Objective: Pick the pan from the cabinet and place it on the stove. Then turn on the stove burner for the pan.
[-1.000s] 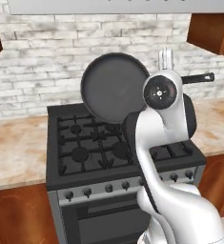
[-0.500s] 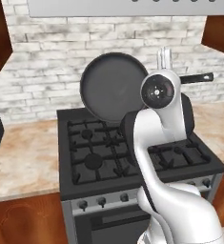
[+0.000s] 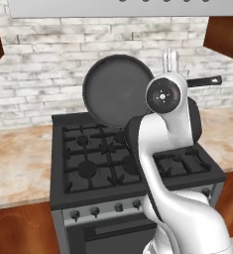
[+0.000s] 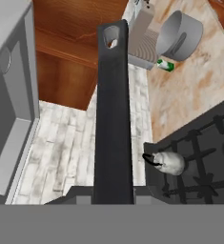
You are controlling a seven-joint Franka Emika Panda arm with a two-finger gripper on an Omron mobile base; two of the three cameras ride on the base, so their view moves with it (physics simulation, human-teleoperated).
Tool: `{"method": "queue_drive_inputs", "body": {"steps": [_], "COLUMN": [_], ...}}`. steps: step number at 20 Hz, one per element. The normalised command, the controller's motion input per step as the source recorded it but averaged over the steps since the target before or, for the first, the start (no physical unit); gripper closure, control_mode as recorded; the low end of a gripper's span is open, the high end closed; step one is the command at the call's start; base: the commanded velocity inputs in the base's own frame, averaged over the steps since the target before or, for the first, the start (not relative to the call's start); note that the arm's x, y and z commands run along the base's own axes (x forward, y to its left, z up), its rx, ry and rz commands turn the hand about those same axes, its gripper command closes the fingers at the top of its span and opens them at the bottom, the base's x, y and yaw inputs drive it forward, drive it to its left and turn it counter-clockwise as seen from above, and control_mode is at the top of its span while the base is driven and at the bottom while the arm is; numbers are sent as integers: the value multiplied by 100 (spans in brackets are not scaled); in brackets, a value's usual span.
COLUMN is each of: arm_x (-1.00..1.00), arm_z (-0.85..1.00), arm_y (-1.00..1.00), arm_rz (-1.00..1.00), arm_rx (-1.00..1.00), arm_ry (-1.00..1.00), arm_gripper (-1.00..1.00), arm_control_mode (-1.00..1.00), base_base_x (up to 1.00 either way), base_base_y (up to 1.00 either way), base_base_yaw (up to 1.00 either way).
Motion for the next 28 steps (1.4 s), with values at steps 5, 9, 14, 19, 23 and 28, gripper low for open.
{"method": "queue_drive_inputs", "body": {"steps": [5, 9, 14, 19, 23, 28], "arm_x": [0, 0, 0, 0, 0, 0], "arm_z": [0, 0, 0, 0, 0, 0], "arm_y": [0, 0, 0, 0, 0, 0], "arm_rz": [0, 0, 0, 0, 0, 0], "arm_rx": [0, 0, 0, 0, 0, 0], "arm_ry": [0, 0, 0, 0, 0, 0], "arm_gripper": [100, 100, 100, 100, 100, 100], "arm_control_mode": [100, 100, 100, 100, 100, 100], "base_base_x": [5, 0, 26, 38, 33, 25], "base_base_y": [-2, 84, 47, 17, 15, 20], "base_base_yaw": [0, 6, 4, 3, 2, 0]}}
